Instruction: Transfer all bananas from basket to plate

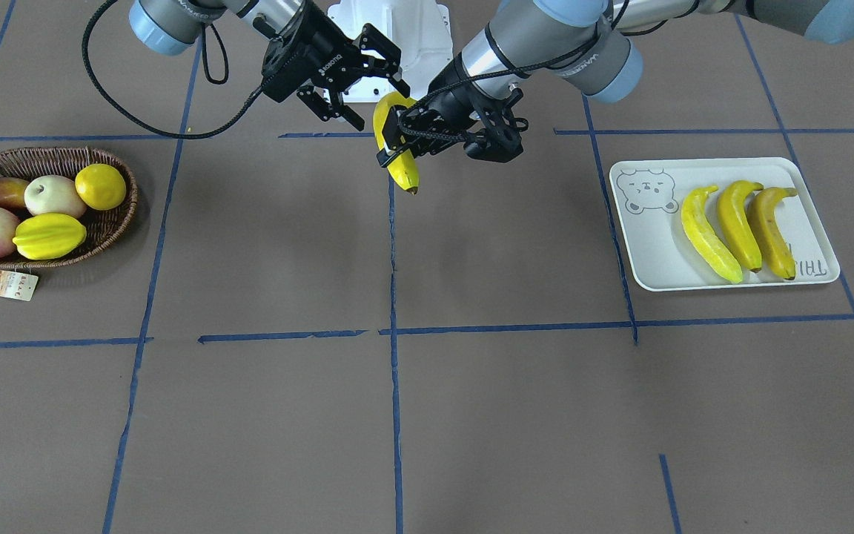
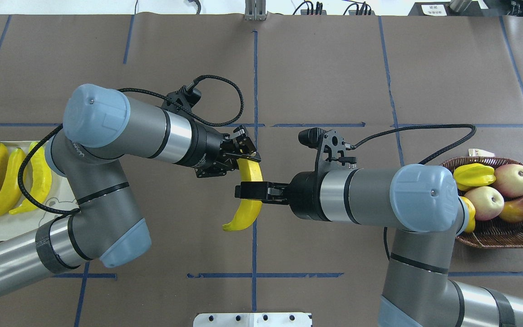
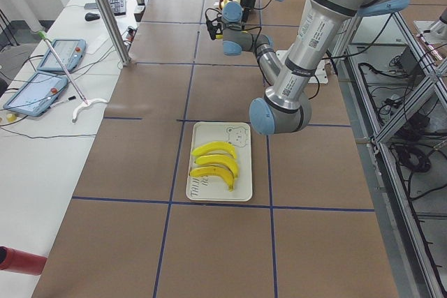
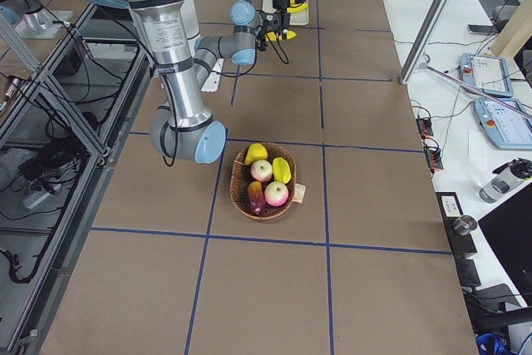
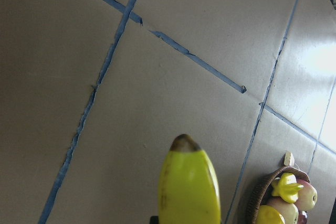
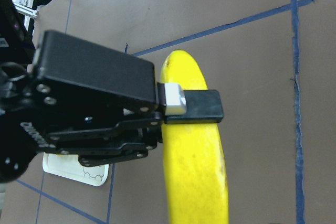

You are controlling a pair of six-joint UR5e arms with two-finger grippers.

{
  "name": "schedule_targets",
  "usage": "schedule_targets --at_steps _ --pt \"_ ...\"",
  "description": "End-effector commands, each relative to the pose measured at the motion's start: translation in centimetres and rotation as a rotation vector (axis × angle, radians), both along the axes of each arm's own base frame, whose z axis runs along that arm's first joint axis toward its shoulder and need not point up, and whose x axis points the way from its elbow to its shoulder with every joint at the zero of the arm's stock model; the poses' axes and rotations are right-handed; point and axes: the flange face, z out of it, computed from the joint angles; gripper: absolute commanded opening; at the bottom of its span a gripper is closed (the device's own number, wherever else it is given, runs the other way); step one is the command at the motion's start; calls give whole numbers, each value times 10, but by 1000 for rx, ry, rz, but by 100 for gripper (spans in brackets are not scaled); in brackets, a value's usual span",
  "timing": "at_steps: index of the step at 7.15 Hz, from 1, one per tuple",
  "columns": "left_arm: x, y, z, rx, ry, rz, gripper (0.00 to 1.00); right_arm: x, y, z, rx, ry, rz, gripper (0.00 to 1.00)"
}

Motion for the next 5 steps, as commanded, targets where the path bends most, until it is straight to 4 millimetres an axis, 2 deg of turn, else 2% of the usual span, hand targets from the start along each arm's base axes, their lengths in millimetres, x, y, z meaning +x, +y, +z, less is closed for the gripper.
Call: schedule_targets --at_steps 1,2,3,4,5 --pt "-30 -29 44 -76 -81 35 0 14 3 -9 -9 24 0 100" --pt "-66 -58 77 -67 -157 13 0 29 9 -13 -15 41 2 100" --pt "-84 -70 105 -12 -230 3 0 37 6 -15 -24 61 13 100" --pt "-121 -80 171 28 -325 -11 0 42 2 -14 -35 86 25 100" --pt "-159 -75 250 84 -438 16 0 44 -3 -11 -45 113 34 100"
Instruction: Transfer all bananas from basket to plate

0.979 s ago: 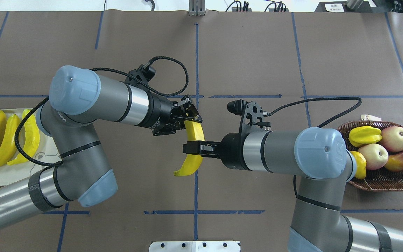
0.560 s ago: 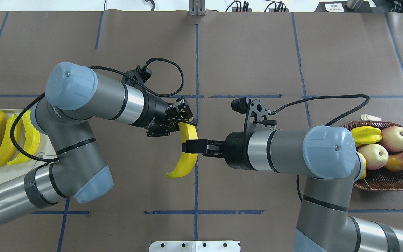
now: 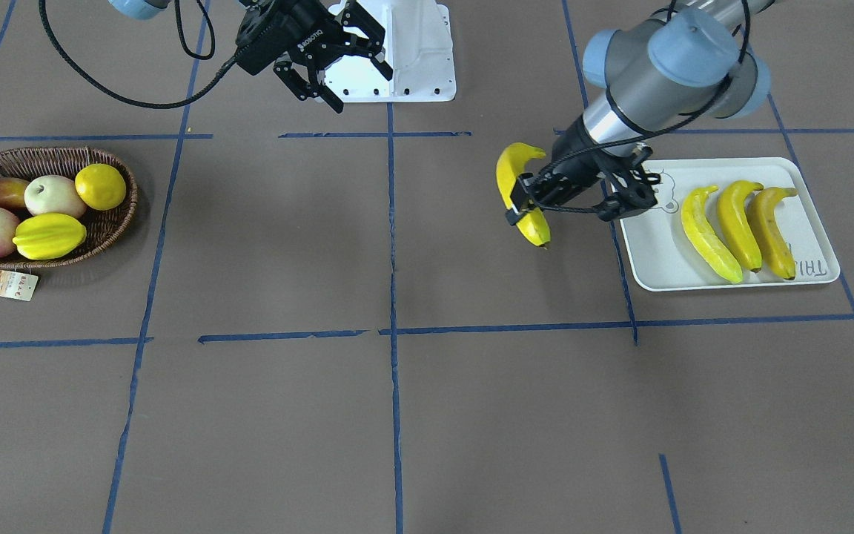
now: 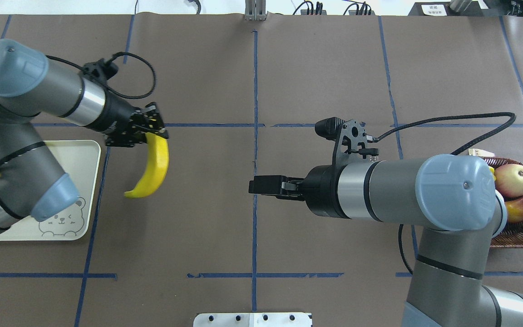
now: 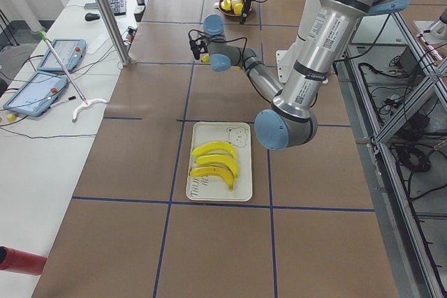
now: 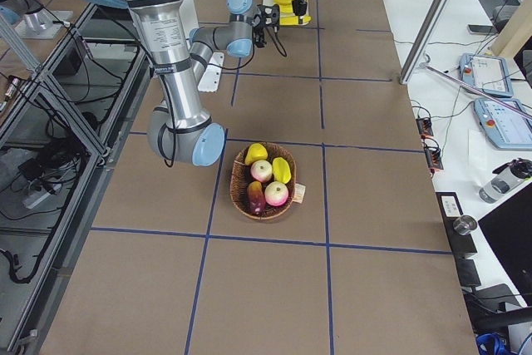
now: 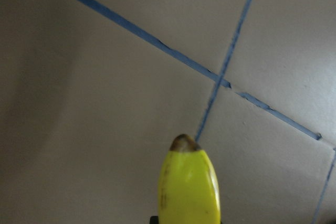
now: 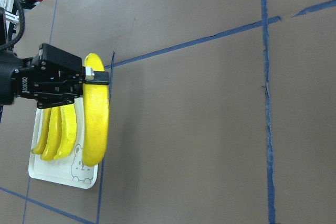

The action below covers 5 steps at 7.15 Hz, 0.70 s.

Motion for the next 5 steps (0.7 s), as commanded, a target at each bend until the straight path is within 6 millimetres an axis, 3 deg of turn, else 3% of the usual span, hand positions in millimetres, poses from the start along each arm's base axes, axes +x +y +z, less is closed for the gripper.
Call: schedule_targets --at_steps 1,2,3,5 --pt "-70 13 140 80 -218 45 0 6 -10 5 -23 54 18 100" --pt "-78 23 176 50 -277 44 0 6 -11 6 -24 57 19 100" --pt "-81 25 182 44 -292 31 0 6 -12 8 -27 63 22 100" --pt "-67 29 181 43 -295 44 0 8 -12 10 -28 64 24 100"
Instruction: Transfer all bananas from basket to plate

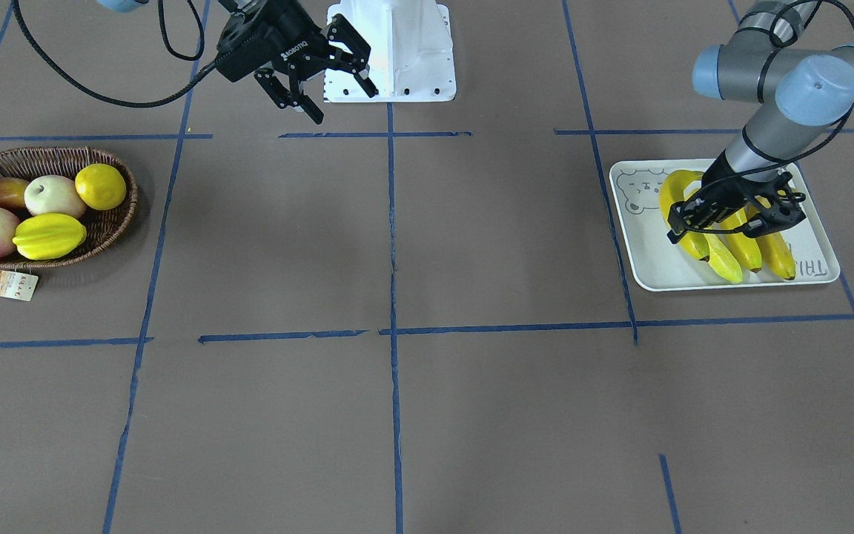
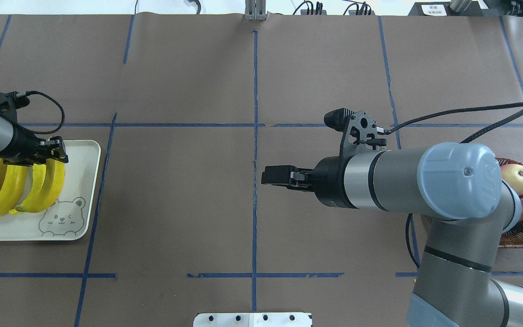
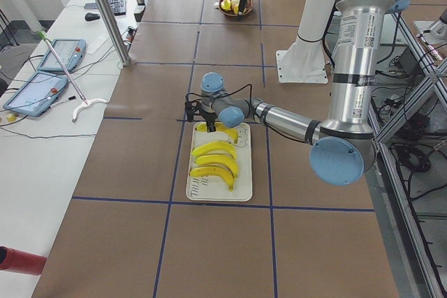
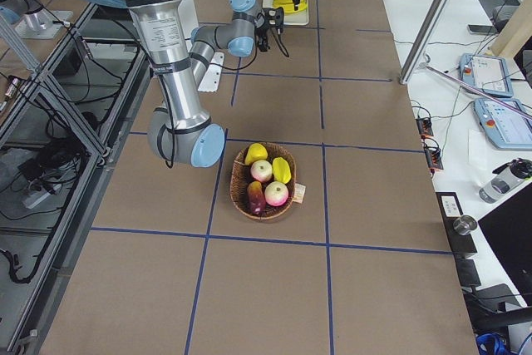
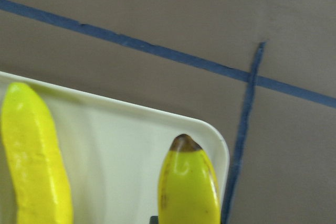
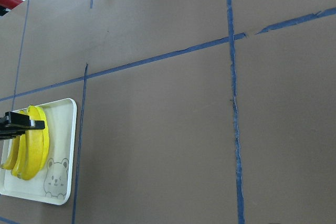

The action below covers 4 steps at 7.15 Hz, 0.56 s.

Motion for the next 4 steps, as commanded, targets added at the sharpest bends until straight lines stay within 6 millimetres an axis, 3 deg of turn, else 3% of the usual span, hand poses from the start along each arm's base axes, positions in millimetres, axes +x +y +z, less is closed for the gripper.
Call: schedule_targets --at_steps 1,2,3,4 --pt "10 4 3 -5 -7 18 52 3 -3 4 -2 7 6 100" --pt "13 6 5 -1 -9 23 99 7 -6 8 -4 14 2 100" --pt "13 6 3 4 -8 26 100 16 -17 10 -12 18 6 100" --pt "11 8 -7 14 12 36 100 41 -43 20 -51 66 2 100"
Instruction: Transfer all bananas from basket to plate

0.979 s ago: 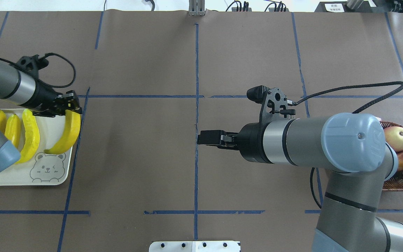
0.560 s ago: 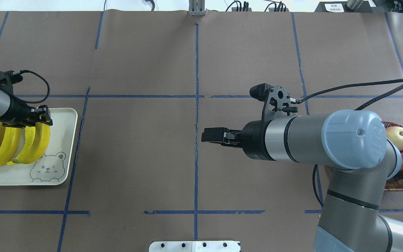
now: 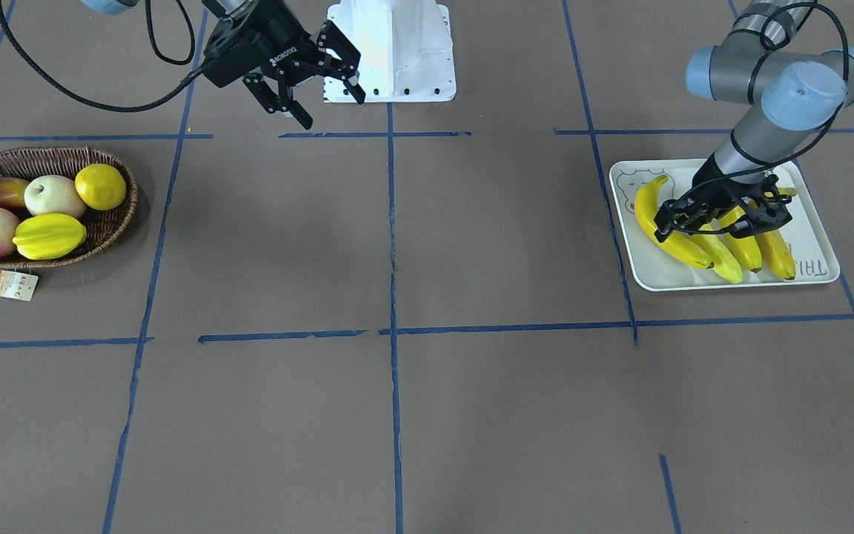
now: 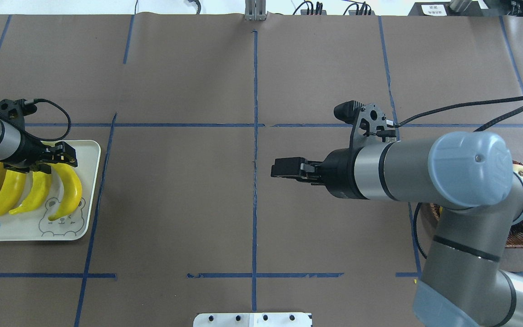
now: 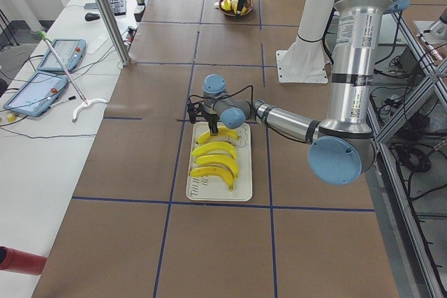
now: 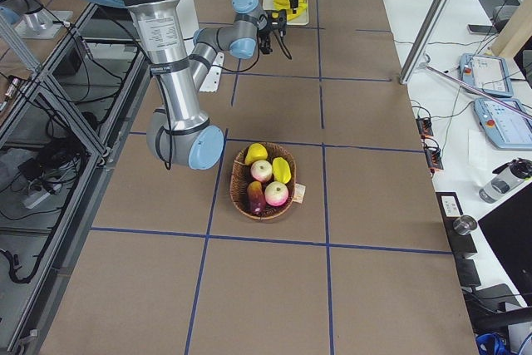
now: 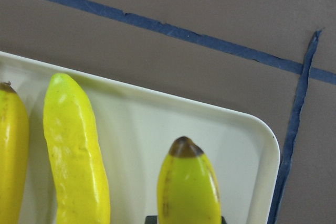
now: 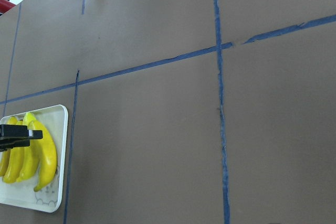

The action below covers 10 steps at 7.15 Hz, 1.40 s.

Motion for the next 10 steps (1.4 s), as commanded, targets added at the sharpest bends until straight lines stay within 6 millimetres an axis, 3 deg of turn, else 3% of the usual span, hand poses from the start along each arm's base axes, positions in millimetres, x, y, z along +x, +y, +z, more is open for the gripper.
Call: schedule_targets --at_steps 1,3,4,5,8,10 --pt "-6 7 -26 12 60 34 100 56 -53 18 -15 108 -13 100" --pt "-41 -4 -45 70 113 59 100 109 -95 57 65 308 -71 100" --pt "-86 -26 -37 162 81 85 100 143 -114 87 129 397 -114 100" --pt "-133 -42 -27 203 -3 124 100 191 -130 126 190 494 -146 100" --pt "-247 -61 17 278 -151 255 100 349 -210 272 260 502 -283 100" --pt "-329 -54 55 272 -141 297 100 443 -226 384 301 530 -334 100"
